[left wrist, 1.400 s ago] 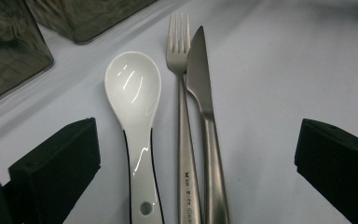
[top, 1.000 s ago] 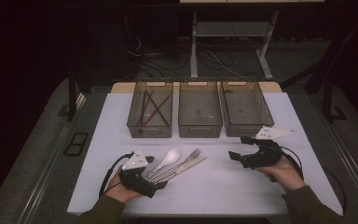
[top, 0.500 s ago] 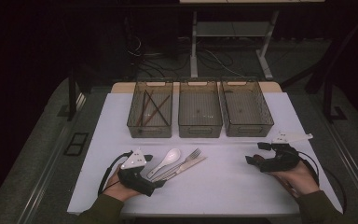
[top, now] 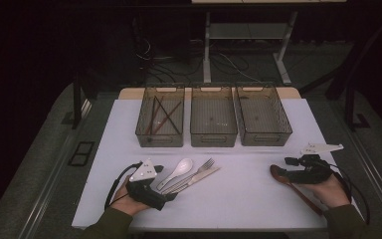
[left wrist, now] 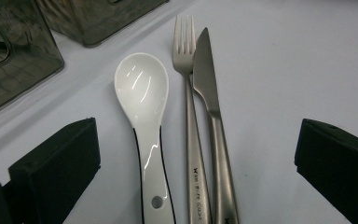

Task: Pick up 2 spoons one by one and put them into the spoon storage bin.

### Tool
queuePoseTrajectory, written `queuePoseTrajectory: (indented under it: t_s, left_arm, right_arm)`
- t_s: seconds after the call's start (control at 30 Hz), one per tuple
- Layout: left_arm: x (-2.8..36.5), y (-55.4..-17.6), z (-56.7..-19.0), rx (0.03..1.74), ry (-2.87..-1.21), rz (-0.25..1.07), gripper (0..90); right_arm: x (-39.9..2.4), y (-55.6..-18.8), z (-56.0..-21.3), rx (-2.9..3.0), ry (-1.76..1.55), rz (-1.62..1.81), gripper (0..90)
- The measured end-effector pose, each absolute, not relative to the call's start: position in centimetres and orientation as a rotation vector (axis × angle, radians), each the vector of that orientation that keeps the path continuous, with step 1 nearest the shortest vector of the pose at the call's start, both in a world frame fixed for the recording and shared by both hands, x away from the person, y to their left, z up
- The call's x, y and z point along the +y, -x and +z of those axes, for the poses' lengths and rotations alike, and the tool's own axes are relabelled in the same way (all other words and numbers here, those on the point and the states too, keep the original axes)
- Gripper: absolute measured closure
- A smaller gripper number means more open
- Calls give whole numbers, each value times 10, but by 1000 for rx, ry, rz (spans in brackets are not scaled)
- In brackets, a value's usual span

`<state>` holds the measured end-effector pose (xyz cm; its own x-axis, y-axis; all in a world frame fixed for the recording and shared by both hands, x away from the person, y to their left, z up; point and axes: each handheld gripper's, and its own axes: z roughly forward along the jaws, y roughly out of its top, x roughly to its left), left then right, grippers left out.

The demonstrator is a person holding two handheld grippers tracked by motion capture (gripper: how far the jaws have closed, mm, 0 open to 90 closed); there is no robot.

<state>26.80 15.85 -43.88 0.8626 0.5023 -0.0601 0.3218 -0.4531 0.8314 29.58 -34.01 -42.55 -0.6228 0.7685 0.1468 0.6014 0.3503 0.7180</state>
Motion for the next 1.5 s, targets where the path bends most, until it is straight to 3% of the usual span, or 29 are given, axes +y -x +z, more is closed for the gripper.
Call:
queuePoseTrajectory:
  t_s: [0.17,0.87,1.5]
  left_arm:
    - [158,-268,-439,597,-2086,240,0]
    - [157,-267,-439,596,-2087,240,0]
    - [157,-267,-439,590,-2096,238,0]
  right_arm:
    - [-341,-297,-429,2436,-1254,1089,481]
    - [-334,-300,-442,2548,-1245,955,513]
    - [-329,-298,-440,2602,-1169,944,691]
